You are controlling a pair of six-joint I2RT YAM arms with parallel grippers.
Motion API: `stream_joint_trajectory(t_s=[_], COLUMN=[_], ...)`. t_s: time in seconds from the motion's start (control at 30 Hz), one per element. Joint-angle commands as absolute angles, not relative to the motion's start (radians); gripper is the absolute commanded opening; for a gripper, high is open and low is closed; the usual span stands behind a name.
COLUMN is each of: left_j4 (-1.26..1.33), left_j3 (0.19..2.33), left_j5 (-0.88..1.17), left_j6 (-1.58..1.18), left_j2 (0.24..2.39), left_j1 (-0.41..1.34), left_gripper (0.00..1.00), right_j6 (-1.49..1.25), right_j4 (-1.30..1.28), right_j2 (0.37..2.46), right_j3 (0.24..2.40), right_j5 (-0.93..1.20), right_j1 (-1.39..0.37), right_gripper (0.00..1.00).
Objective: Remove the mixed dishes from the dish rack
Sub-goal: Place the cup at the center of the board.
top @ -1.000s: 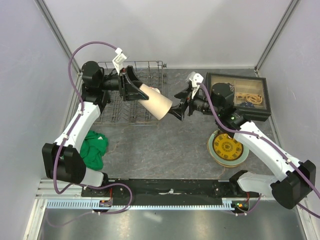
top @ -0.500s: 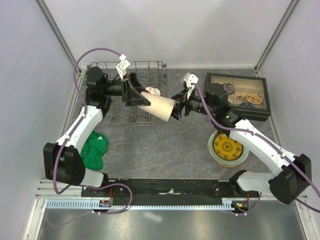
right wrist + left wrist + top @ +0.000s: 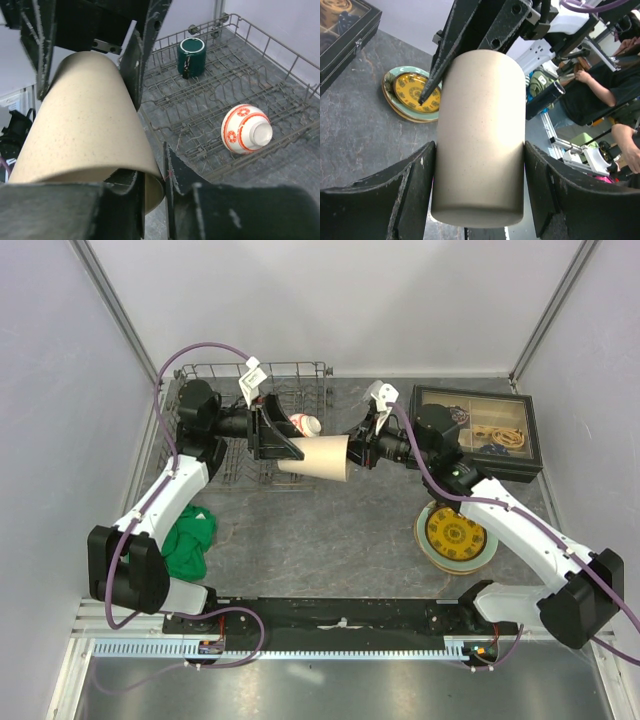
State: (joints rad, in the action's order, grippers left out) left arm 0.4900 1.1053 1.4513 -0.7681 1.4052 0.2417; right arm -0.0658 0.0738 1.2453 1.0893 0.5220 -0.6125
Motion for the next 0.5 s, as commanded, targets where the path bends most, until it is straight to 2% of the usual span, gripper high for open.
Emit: stream_joint_trajectory(t_s=[0.0, 0.03, 0.1, 0.47], left_j4=[0.477, 0.469, 0.431, 0.365], left_j3=[1.112, 1.117, 1.124, 1.164], left_j5=[1.439, 1.443, 1.445, 1.474], left_j6=[-0.726, -0.716, -0.686, -0.634], left_j2=[1.373, 1.373, 1.371, 1.344], left_j1=[0.255, 0.255, 0.253, 0.175], left_gripper=[0.37, 0.38, 0.43, 0.86], right_j6=[-0.034, -0.026, -0.017, 0.078], right_j4=[0.092, 0.083, 0.077, 0.009], right_j2=[1.233, 1.230, 1.216, 1.146], right_j3=[1.114, 1.111, 1.100, 1.051], right_j5=[0.508, 0.502, 0.489, 0.420], right_j1=[-0.621, -0.621, -0.621, -0.614], right_gripper=[0.12, 0.05, 0.00, 0.00])
